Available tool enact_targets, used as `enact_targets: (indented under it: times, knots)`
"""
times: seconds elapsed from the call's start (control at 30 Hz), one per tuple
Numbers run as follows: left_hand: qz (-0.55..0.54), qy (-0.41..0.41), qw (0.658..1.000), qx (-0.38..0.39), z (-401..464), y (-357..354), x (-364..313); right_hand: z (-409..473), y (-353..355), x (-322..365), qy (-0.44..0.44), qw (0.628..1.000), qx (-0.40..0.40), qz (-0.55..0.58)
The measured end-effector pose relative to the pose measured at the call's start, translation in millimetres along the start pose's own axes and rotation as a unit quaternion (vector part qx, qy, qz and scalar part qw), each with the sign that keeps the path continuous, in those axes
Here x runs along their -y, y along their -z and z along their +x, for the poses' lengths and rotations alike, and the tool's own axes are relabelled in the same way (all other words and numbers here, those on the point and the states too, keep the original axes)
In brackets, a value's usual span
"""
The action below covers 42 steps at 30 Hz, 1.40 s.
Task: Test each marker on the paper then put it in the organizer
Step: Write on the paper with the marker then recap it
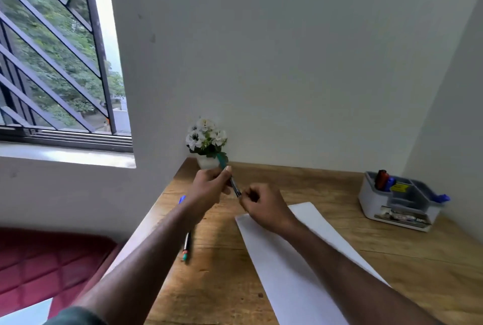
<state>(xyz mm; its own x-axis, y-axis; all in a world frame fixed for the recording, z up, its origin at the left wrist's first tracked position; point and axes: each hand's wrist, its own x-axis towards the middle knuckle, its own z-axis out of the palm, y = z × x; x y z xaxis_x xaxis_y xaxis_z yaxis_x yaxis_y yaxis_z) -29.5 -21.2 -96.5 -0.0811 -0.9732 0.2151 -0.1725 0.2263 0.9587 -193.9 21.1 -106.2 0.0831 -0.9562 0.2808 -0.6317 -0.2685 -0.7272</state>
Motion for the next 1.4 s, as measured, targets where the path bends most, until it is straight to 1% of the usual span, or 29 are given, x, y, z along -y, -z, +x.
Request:
enact_targets:
  times: [0.07,0.1,0.13,0.17,0.2,0.23,0.27,0.3,0.37,0.4,0.43,0.53,0.57,0.67,0.8,0.87,0.93,1.0,1.07,1.17,1.23,1.27,1.3,1.33,1.4]
  knots:
    - [-0.104,0.024,0.994,0.003,10.5,-19.0,-2.0,-0.4,11.3,-12.3,0.007,1.0,0.007,-0.02]
    - [-0.151,0.033,0.988,0.006,15.3,-26.5,-2.4,0.0,17.9,-18.2,0.01,1.0,-0.003,-0.022]
    - [-0.192,0.039,0.98,0.011,19.6,-32.5,-2.6,-0.6,24.6,-23.4,0.011,0.999,-0.027,-0.014]
    - [-0.229,0.039,0.973,0.02,23.2,-37.2,-3.3,-0.5,30.9,-29.4,0.009,0.998,-0.063,0.018]
    - [-0.262,0.032,0.964,0.034,25.9,-40.8,-3.4,0.3,37.5,-36.4,0.001,0.992,-0.103,0.078]
    - [-0.288,0.024,0.956,0.055,27.1,-44.0,-4.0,1.5,44.4,-43.2,-0.008,0.977,-0.139,0.161]
    - [-0.301,0.015,0.95,0.082,28.5,-47.1,-3.1,2.8,51.1,-48.7,-0.015,0.954,-0.164,0.252]
    - [-0.297,0.008,0.949,0.108,29.9,-50.2,-1.2,4.2,57.1,-52.9,-0.018,0.922,-0.175,0.344]
    - [-0.231,-0.018,0.962,0.147,30.7,-57.5,2.1,8.1,65.1,-57.8,-0.018,0.856,-0.157,0.492]
    - [-0.187,-0.036,0.968,0.163,29.5,-62.4,2.4,9.6,66.1,-59.5,-0.017,0.838,-0.137,0.527]
    - [-0.149,-0.056,0.971,0.18,28.0,-67.5,2.0,10.0,64.4,-59.8,-0.019,0.841,-0.118,0.527]
    - [-0.077,-0.12,0.959,0.245,19.9,-77.2,-5.5,8.1,54.2,-58.5,-0.057,0.904,-0.083,0.415]
    - [-0.059,-0.131,0.953,0.265,18.1,-77.7,-7.1,8.2,53.5,-58.1,-0.068,0.914,-0.082,0.391]
    - [-0.037,-0.131,0.941,0.31,17.9,-73.4,-7.2,7.0,58.9,-57.1,-0.081,0.912,-0.082,0.393]
    - [-0.073,-0.111,0.922,0.362,17.8,-67.9,-11.8,0.8,63.3,-53.4,-0.073,0.908,-0.069,0.408]
    - [-0.06,-0.11,0.926,0.356,18.7,-67.7,-13.0,-0.8,64.2,-51.2,-0.064,0.917,-0.073,0.387]
    - [-0.008,-0.125,0.936,0.328,20.9,-67.1,-11.5,-0.6,65.1,-49.5,-0.05,0.934,-0.092,0.342]
    - [0.023,-0.144,0.937,0.316,20.5,-67.1,-10.8,0.0,63.5,-49.7,-0.037,0.941,-0.113,0.316]
    - [0.004,-0.143,0.931,0.337,17.9,-65.6,-12.0,-0.2,62.0,-52.1,-0.042,0.935,-0.109,0.334]
    - [-0.031,-0.126,0.907,0.401,18.3,-59.4,-10.1,-1.8,64.7,-53.0,-0.043,0.923,-0.075,0.374]
    - [-0.071,-0.083,0.893,0.438,20.0,-51.5,-6.7,-2.1,73.8,-55.5,-0.045,0.903,-0.078,0.421]
    - [-0.087,-0.059,0.89,0.444,20.9,-47.5,-4.6,-2.3,80.0,-57.7,-0.048,0.89,-0.085,0.446]
    - [-0.084,-0.043,0.895,0.436,21.3,-43.9,-2.7,-2.7,85.3,-60.2,-0.049,0.881,-0.089,0.462]
    - [-0.063,-0.038,0.908,0.413,21.6,-41.0,-0.9,-3.3,88.7,-62.4,-0.048,0.877,-0.086,0.47]
    - [0.028,-0.052,0.934,0.352,23.5,-37.5,0.9,-4.7,87.0,-66.6,-0.051,0.879,-0.077,0.467]
